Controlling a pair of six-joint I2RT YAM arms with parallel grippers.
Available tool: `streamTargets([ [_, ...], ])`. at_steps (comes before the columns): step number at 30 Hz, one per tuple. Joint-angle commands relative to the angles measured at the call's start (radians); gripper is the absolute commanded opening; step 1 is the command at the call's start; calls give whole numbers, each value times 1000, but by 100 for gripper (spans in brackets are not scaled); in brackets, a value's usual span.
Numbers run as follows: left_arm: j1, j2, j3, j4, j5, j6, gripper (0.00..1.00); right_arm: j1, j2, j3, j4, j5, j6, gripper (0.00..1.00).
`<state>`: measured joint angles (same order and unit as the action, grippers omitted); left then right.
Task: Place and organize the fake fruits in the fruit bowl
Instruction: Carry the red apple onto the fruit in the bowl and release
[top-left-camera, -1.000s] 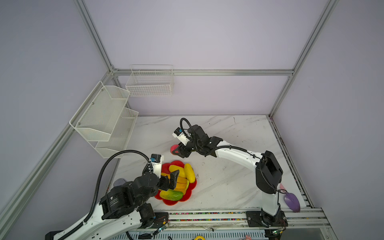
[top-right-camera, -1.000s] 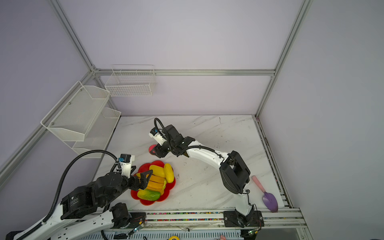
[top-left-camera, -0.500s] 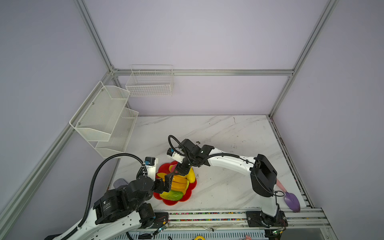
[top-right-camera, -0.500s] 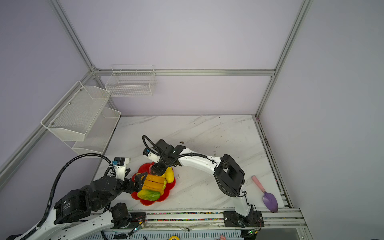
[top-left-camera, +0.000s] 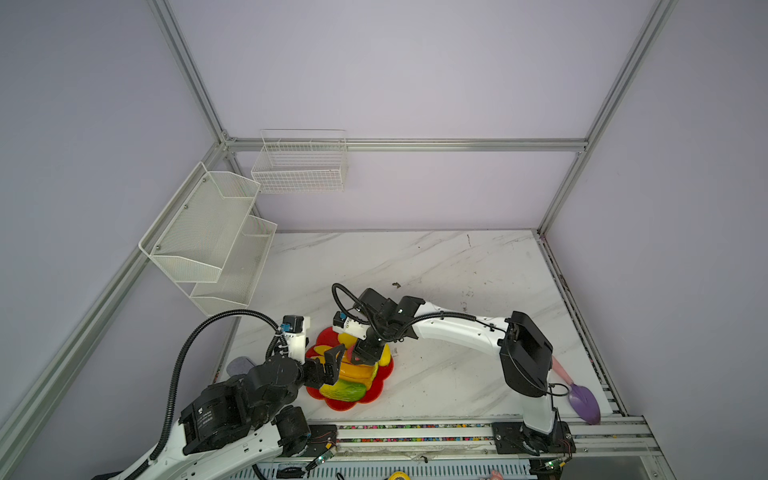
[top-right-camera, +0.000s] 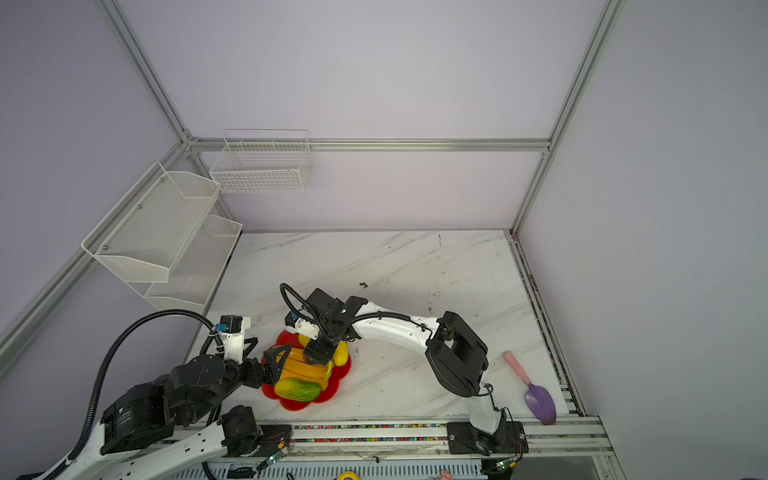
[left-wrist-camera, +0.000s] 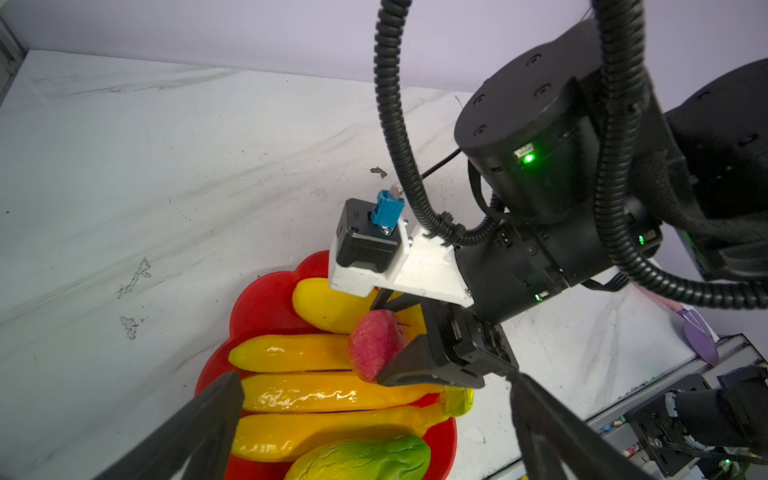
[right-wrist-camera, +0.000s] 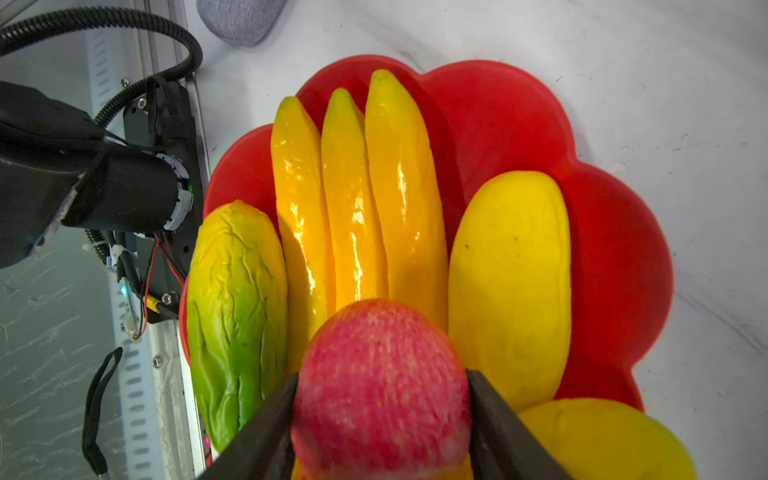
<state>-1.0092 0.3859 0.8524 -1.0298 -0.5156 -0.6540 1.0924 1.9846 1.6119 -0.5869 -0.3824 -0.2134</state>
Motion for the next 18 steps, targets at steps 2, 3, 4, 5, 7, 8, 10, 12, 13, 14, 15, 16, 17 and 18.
streamTargets([
  [2,3,-1,52,16,3,-10,100,12,19,26,-51,4,-43,65],
  [3,3,-2,54,18,5,-10,100,12,19,26,-51,5,-42,67],
  [4,3,-5,54,19,5,-9,100,12,21,28,-52,6,-43,69],
  [5,3,-7,54,20,5,-7,100,14,19,29,-53,10,-43,70],
  [7,3,-8,54,24,5,-2,100,14,15,29,-49,14,-42,73],
  [8,3,-7,55,25,4,0,100,14,13,29,-49,15,-44,74],
  [10,3,-5,56,25,3,2,100,14,8,30,-44,21,-44,74],
  [12,3,-3,57,27,4,2,100,14,4,34,-42,29,-46,75],
  [13,3,-2,58,27,5,3,100,14,-2,36,-38,35,-47,74],
  [14,2,-2,58,29,5,4,100,14,-10,36,-32,40,-47,75],
  [15,3,-4,58,31,4,5,100,14,-24,35,-20,41,-47,74],
  [16,3,-5,57,33,5,7,100,14,-42,31,-5,50,-47,74],
  [17,3,-6,58,35,6,9,100,11,-67,19,23,60,-36,75],
  [18,3,-9,56,37,8,12,100,7,-96,9,52,69,-20,76],
])
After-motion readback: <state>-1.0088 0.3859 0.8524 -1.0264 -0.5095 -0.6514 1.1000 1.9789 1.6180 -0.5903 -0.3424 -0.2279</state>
